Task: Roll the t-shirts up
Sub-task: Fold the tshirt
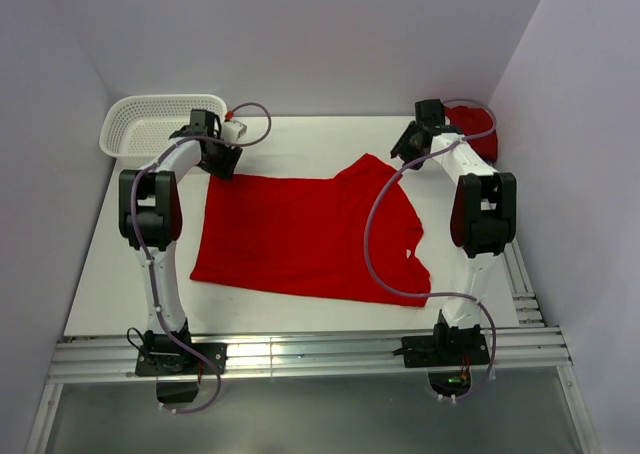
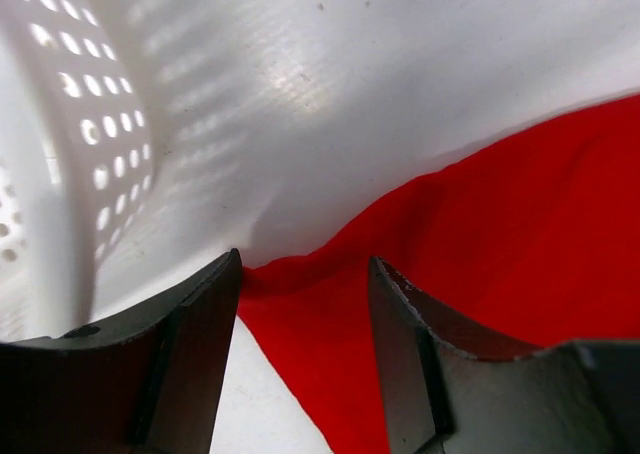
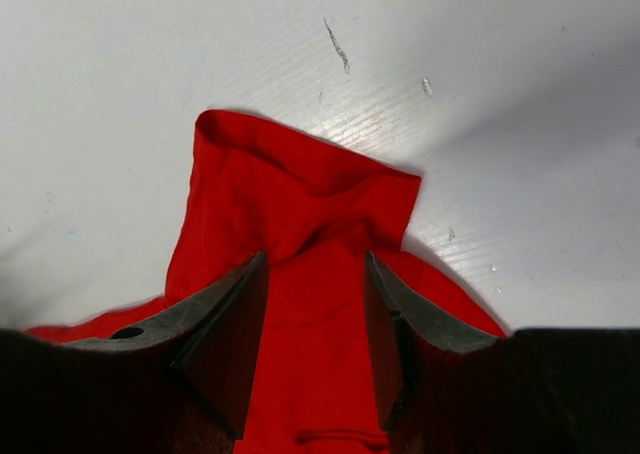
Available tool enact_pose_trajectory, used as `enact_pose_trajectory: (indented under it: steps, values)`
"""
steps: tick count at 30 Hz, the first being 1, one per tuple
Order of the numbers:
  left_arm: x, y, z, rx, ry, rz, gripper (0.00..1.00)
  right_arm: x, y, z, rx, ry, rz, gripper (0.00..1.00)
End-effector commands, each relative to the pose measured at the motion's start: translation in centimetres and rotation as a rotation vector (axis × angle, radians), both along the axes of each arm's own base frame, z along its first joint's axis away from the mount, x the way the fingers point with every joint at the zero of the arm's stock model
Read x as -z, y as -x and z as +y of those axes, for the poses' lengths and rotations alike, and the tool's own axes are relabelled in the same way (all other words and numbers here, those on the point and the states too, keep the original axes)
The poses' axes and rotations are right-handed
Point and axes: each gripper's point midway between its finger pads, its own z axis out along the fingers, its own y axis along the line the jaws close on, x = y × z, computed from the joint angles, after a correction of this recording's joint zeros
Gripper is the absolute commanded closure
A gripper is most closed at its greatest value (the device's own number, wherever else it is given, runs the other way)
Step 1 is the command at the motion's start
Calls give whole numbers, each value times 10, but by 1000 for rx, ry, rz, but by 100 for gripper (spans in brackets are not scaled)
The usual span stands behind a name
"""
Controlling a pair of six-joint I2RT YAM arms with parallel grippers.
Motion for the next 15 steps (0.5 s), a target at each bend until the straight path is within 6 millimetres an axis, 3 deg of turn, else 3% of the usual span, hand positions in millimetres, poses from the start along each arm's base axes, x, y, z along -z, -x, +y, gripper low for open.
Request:
enact_pose_trajectory:
  steps: [1, 8, 15]
  values:
    - [-11, -16, 4, 5, -21, -53, 41, -7, -11, -3, -12, 12, -40, 50]
    - [-16, -21, 6, -3, -29, -67, 48, -7, -12, -2, -13, 11, -42, 52]
    - [-20, -26, 5, -11, -29, -82, 73, -4, -19, -1, -29, 10, -34, 54]
